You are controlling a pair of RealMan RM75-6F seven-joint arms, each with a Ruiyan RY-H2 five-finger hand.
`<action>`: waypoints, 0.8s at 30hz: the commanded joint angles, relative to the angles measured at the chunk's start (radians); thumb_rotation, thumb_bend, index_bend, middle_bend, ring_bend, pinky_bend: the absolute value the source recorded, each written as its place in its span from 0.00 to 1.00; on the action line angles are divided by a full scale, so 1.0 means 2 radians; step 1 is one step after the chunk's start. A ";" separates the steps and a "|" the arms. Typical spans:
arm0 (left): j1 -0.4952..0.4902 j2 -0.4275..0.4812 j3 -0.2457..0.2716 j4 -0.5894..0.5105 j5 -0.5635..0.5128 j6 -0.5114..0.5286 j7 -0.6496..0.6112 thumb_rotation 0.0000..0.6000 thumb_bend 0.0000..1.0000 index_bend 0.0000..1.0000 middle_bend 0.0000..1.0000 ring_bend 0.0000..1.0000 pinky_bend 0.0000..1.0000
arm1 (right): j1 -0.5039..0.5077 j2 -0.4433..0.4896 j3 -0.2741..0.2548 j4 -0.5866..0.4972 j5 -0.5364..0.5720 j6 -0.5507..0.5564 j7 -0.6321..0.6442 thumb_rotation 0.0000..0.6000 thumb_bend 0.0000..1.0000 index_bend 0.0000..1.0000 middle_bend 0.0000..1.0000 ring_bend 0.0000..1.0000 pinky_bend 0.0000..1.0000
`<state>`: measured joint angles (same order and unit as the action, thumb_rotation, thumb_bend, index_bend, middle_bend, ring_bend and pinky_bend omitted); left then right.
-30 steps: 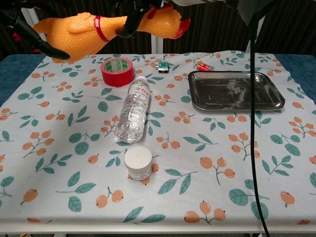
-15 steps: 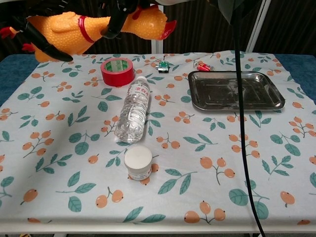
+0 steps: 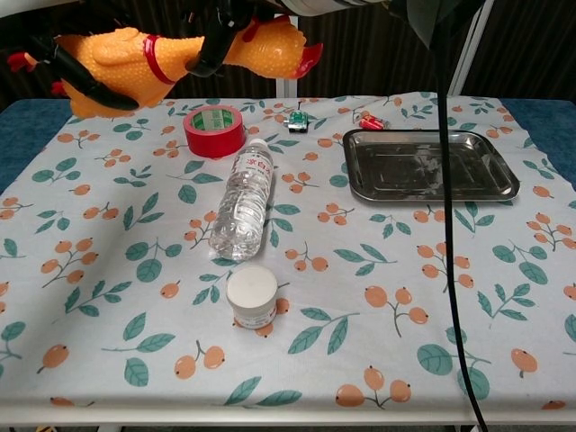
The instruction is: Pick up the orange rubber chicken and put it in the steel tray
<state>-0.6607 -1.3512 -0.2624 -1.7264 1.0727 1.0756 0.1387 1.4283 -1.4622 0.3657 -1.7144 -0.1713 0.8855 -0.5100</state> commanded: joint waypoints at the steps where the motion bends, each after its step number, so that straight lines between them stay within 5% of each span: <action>1: 0.000 -0.001 0.000 0.002 -0.002 0.001 0.000 1.00 0.74 0.88 0.90 0.85 0.98 | 0.000 0.001 -0.002 0.001 -0.002 -0.001 0.002 1.00 0.47 0.94 0.80 0.78 1.00; 5: 0.003 -0.003 0.001 0.002 -0.003 0.009 0.000 1.00 0.71 0.83 0.87 0.83 0.97 | -0.001 0.001 -0.004 0.004 -0.006 -0.002 0.006 1.00 0.47 0.94 0.80 0.78 1.00; 7: 0.003 0.008 0.007 -0.010 -0.013 -0.007 0.003 1.00 0.63 0.62 0.74 0.71 0.91 | -0.003 0.000 -0.005 0.007 -0.010 -0.002 0.009 1.00 0.47 0.94 0.80 0.78 1.00; 9: 0.001 0.019 0.011 -0.020 -0.021 -0.021 0.007 1.00 0.47 0.32 0.49 0.50 0.77 | -0.004 -0.001 -0.007 0.010 -0.012 -0.003 0.012 1.00 0.47 0.94 0.80 0.78 1.00; 11: 0.000 0.023 0.011 -0.024 -0.022 -0.024 0.006 1.00 0.35 0.20 0.32 0.35 0.66 | -0.005 -0.002 -0.008 0.014 -0.014 -0.005 0.014 1.00 0.47 0.94 0.80 0.78 1.00; 15: 0.001 0.021 0.012 -0.023 -0.015 -0.022 -0.002 1.00 0.26 0.16 0.19 0.22 0.52 | -0.004 -0.005 -0.009 0.021 -0.017 -0.007 0.018 1.00 0.47 0.94 0.80 0.78 1.00; 24: 0.001 0.032 0.015 -0.037 -0.015 -0.029 -0.008 1.00 0.26 0.16 0.18 0.22 0.51 | -0.003 -0.011 -0.013 0.032 -0.020 -0.008 0.021 1.00 0.47 0.94 0.80 0.78 1.00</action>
<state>-0.6595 -1.2899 -0.2327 -1.7960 1.0395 1.0172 0.1247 1.4217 -1.4829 0.3400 -1.6519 -0.2100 0.8685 -0.4688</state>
